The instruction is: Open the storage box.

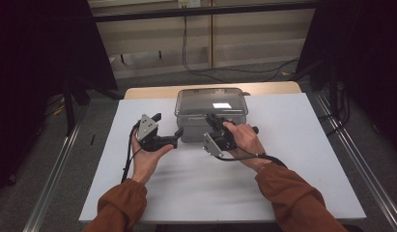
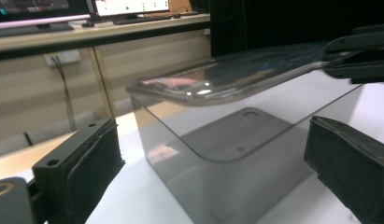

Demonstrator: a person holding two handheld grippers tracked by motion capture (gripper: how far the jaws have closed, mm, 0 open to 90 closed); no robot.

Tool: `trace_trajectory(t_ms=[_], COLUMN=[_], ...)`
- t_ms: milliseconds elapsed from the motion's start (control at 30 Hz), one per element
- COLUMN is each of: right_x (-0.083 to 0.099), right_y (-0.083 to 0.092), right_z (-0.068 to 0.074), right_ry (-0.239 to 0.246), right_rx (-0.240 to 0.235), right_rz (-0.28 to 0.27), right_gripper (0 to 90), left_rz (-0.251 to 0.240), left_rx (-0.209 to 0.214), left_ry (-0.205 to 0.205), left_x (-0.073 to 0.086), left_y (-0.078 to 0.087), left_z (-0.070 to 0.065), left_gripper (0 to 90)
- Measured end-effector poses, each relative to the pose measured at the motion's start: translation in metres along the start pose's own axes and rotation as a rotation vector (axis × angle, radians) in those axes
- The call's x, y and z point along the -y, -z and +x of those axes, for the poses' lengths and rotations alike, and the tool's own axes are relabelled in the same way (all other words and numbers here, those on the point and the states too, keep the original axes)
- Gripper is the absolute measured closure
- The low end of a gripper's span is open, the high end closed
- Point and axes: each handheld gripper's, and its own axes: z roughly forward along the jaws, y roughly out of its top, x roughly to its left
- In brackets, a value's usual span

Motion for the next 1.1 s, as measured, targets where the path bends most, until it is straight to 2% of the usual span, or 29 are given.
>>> trace_trajectory(t_ms=[67, 200, 233, 433, 533, 600, 700, 767, 833, 933, 1100], right_x=[0.0, -0.001, -0.001, -0.001, -0.001, -0.002, -0.002, -0.001, -0.001, -0.001, -0.001], right_y=[0.0, -0.001, -0.001, -0.002, -0.002, -0.002, -0.002, -0.002, -0.001, -0.001, -0.002], right_z=[0.0, -0.003, -0.006, -0.013, -0.012, -0.011, -0.009, -0.008, -0.007, -0.004, -0.002], right_ry=[0.002, 0.0, -0.001, -0.002, 0.0, 0.005, -0.023, -0.019, -0.026, -0.04, -0.045], right_rx=[-0.002, 0.004, 0.007, 0.013, 0.014, 0.013, -0.005, -0.007, -0.009, -0.014, -0.019], right_rz=[-0.001, 0.001, 0.0, -0.002, -0.002, 0.001, 0.006, 0.004, 0.004, 0.0, -0.003], right_gripper=[80.3, 80.3, 80.5, 80.6, 80.5, 80.5, 79.7, 79.6, 79.3, 79.1, 78.6], left_rz=[0.01, 0.0, -0.01, -0.03, -0.023, -0.023, -0.004, -0.015, -0.023, -0.022, -0.031], left_rx=[0.011, -0.007, -0.016, -0.023, -0.027, -0.022, -0.012, 0.002, -0.008, -0.015, 0.0], left_ry=[0.014, -0.004, 0.007, 0.028, 0.002, 0.0, -0.027, -0.046, -0.066, -0.083, -0.099], left_x=[-0.001, -0.001, -0.001, -0.005, -0.004, -0.003, -0.002, -0.003, -0.005, -0.005, -0.003], left_y=[-0.007, -0.017, -0.019, -0.028, -0.032, -0.035, -0.037, -0.036, -0.035, -0.035, -0.038], left_z=[0.001, 0.005, 0.006, 0.012, 0.012, 0.011, 0.008, 0.006, 0.006, 0.006, 0.003], left_gripper=[3.8, 4.6, 7.2, 7.4, 8.4, 10.2, 11.5, 12.2, 14.9, 18.1, 22.3])
